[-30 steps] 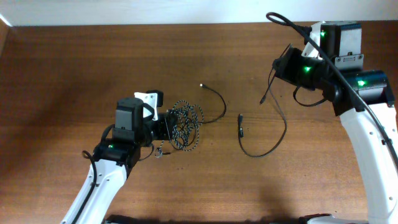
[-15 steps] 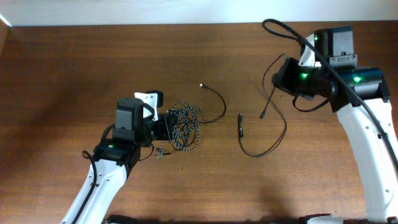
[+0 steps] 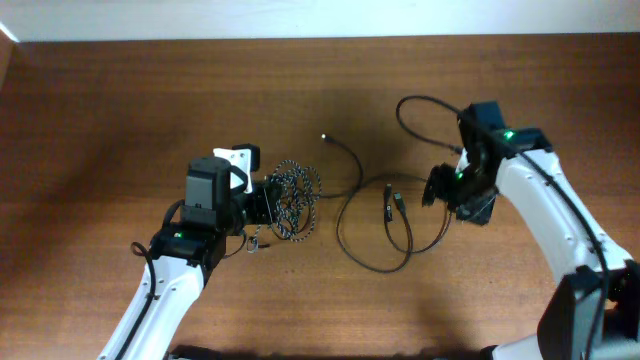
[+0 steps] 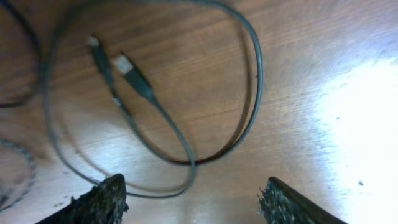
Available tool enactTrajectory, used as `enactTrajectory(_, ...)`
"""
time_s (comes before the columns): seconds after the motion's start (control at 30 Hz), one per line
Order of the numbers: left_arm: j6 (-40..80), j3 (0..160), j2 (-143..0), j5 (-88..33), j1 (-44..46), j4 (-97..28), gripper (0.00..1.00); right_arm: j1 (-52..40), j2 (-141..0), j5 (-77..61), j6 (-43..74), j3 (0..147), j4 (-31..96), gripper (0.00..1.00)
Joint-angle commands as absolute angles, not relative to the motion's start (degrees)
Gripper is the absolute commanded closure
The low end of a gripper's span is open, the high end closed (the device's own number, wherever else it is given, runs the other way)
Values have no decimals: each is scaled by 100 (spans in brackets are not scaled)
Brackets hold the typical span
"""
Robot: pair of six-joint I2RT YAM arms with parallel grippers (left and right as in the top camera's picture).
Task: Untangle cables
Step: 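Drag the thin black cable to the right table edge with the right gripper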
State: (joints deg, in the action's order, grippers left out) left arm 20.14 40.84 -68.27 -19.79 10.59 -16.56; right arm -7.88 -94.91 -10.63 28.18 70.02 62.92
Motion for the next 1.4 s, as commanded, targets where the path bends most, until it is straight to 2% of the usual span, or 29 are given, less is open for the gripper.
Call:
enactTrajectory(0.0, 2008, 4117, -6792, -1898, 1076, -1634, 99, -1347, -9511, -1282, 1990, 6184, 5443, 18)
enactTrajectory(0.07, 2008, 4117, -6792, -1903, 1076, -1640, 100, -1861, -9647, -812, 1992, 5651, 4368, 17)
enactTrajectory(0.13, 2008, 4117, -6792, -1903, 1076, -1636, 99, -2338, -10031, 80, 1931, 5592, 4224, 11)
enactTrajectory(0.2, 2008, 4117, -6792, -1903, 1076, -1638, 99, -2867, -10477, 233, 1800, 5592, 4333, 11)
enactTrajectory(0.23, 2008, 4117, -6792, -1903, 1076, -1640, 99, -3100, -10722, 242, 1800, 5592, 4466, 18)
enactTrajectory(0.27, 2008, 4117, -6792, -1903, 1076, -1640, 99, -3192, -10812, 242, 1800, 5592, 4528, 39)
enactTrajectory(0.37, 2008, 4117, -6792, -1903, 1076, -1640, 99, -3177, -10816, 244, 1804, 5592, 4451, 71)
enactTrajectory(0.4, 2008, 4117, -6792, -1903, 1076, -1640, 99, -3177, -10816, 244, 1831, 5592, 4407, 91)
enactTrajectory(0.43, 2008, 4117, -6792, -1903, 1076, -1640, 99, -3175, -10818, 242, 1846, 5592, 4372, 96)
enactTrajectory(0.5, 2008, 4117, -6792, -1905, 1076, -1643, 100, -3100, -10698, 222, 1907, 5802, 4379, 96)
enactTrajectory(0.6, 2010, 4117, -6792, -1903, 1076, -1684, 99, -2023, -10001, 296, 1590, 7411, 5666, 96)
enactTrajectory(0.67, 2008, 4117, -6792, -1898, 1076, -1680, 98, -768, -9900, 1369, 1584, 9100, 6722, 96)
enactTrajectory(0.7, 2008, 4117, -6792, -1898, 1076, -1680, 98, -228, -9900, 1444, 1586, 9603, 6790, 96)
enactTrajectory(0.77, 2010, 4117, -6792, -1859, 1076, -1678, 97, 1107, -9902, 1726, 1581, 10300, 6200, 96)
enactTrajectory(0.83, 2008, 4117, -6792, -1750, 1076, -1586, 97, 3004, -9946, 1848, 1518, 10320, 4633, 96)
enactTrajectory(0.9, 2008, 4117, -6792, -1752, 1076, -1385, 99, 3811, -10401, 1802, 1520, 10103, 4670, 96)
enactTrajectory(0.93, 2008, 4117, -6792, -1752, 1076, -1376, 100, 3909, -10689, 1769, 1525, 9988, 4877, 96)
enactTrajectory(1.0, 2010, 4117, -6792, -1752, 1076, -1376, 100, 3892, -11253, 1173, 1525, 9734, 4930, 95)
enactTrajectory(1.03, 2010, 4117, -6792, -1752, 1076, -1376, 99, 3885, -11568, 633, 1522, 9734, 5116, 68)
enactTrajectory(1.07, 2010, 4117, -6792, -1752, 1076, -1376, 99, 3887, -11754, 296, 1522, 9734, 5236, 48)
enactTrajectory(1.13, 2010, 4117, -6792, -1750, 1076, -1363, 98, 3826, -12038, -5, 1525, 9727, 5363, 25)
enactTrajectory(1.2, 2010, 4117, -6792, -1752, 1076, -1354, 98, 3632, -12376, -3, 1697, 9727, 5371, 11)
enactTrajectory(1.33, 2272, 4117, -6792, -1754, 1076, -1356, 99, 3562, -12936, 64, 1693, 9727, 5315, 11)
enactTrajectory(1.37, 2272, 4117, -6792, -1754, 1076, -1356, 99, 3564, -13093, 64, 1693, 9727, 5315, 17)
